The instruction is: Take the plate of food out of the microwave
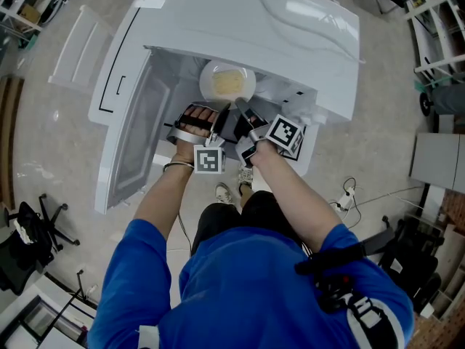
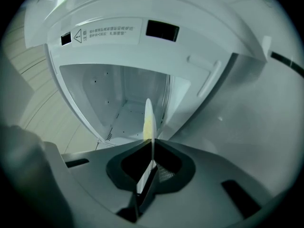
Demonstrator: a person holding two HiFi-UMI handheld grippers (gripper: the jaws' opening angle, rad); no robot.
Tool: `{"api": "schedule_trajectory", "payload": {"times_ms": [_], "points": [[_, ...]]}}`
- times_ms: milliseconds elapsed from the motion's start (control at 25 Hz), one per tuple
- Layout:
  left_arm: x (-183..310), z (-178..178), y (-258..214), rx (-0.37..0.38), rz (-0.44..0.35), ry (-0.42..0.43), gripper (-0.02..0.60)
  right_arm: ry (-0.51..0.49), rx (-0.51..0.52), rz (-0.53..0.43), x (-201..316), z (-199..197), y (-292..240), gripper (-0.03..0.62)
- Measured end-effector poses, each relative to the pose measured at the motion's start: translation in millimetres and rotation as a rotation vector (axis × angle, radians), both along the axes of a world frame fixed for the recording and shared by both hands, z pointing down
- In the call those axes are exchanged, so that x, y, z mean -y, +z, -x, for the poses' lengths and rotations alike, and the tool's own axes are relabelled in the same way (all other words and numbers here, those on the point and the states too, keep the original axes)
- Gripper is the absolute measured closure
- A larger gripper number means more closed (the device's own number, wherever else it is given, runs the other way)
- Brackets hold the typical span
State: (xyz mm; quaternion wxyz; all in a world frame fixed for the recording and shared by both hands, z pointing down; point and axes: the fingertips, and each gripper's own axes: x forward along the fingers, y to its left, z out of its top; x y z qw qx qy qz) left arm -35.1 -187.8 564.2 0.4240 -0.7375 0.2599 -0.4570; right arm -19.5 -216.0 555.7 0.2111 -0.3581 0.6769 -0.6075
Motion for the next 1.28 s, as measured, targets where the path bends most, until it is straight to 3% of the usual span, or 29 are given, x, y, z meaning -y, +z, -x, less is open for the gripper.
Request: {"api": "schedule_trajectory", "payload": {"times_ms": [440, 600, 760, 1080, 1280], "points": [[-25, 2, -11, -0.059, 0.023, -0.013, 0.535, -0.012, 0.008, -0.024, -18, -6, -6, 0.577], [-42, 9, -21, -0.112, 0.039, -0.035, 0.532, -0.022, 0.018, -0.031, -30, -8, -11, 0.577], [-59, 20, -39, -0.243, 0.072, -0.110, 0.532, -0.034, 0.035, -0.039, -45, -9, -25, 0.577], [-93, 50, -65, -0.629, 0.223, -0.296, 0.532, -0.048, 0.030, -0.105, -77, -24, -37, 0.577], [-111, 57, -78, -0.755, 0.265, -0.347, 0.532, -0.046, 0.040, -0.140, -99, -29, -53, 0.577]]}}
